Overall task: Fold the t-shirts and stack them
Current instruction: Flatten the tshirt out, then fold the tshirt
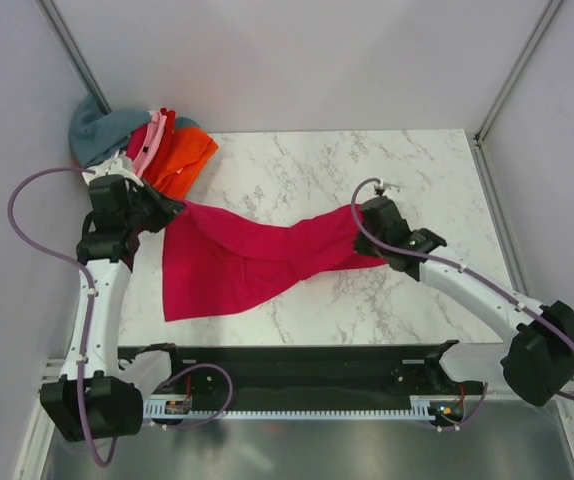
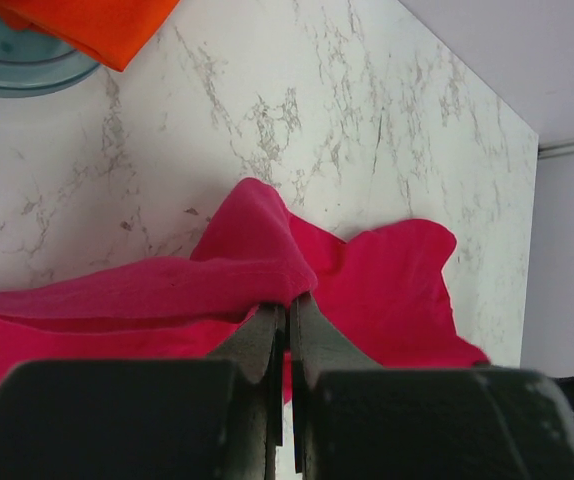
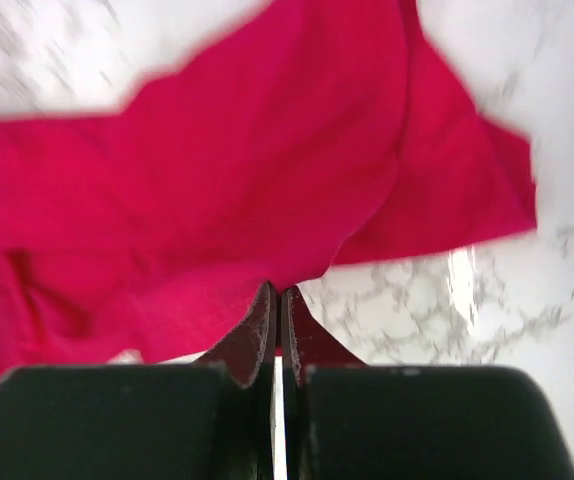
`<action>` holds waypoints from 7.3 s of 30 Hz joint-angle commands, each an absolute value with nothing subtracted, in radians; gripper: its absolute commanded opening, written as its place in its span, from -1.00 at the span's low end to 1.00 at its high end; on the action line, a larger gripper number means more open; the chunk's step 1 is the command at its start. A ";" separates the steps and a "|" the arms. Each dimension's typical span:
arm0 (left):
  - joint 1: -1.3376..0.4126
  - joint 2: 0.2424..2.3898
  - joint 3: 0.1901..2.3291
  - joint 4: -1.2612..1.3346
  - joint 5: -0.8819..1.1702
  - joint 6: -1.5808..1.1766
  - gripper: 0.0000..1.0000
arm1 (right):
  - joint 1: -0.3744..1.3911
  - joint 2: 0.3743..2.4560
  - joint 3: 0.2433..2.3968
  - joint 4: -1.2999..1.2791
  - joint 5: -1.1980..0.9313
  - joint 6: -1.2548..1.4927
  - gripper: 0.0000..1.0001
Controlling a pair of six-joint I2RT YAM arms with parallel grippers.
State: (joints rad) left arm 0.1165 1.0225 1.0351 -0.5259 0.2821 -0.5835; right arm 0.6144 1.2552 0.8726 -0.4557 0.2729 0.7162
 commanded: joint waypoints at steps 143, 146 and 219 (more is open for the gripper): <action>0.100 0.988 0.295 -0.238 0.465 -0.830 -0.70 | -0.169 0.887 0.632 -0.422 -0.089 0.560 -1.00; 0.101 0.951 0.295 -0.256 0.451 -0.830 -0.95 | -0.169 0.879 0.637 -0.422 -0.089 0.563 -1.00; 0.152 1.565 0.905 -0.029 0.364 -0.980 -0.95 | -0.074 1.988 1.707 -0.218 -0.261 0.733 -1.00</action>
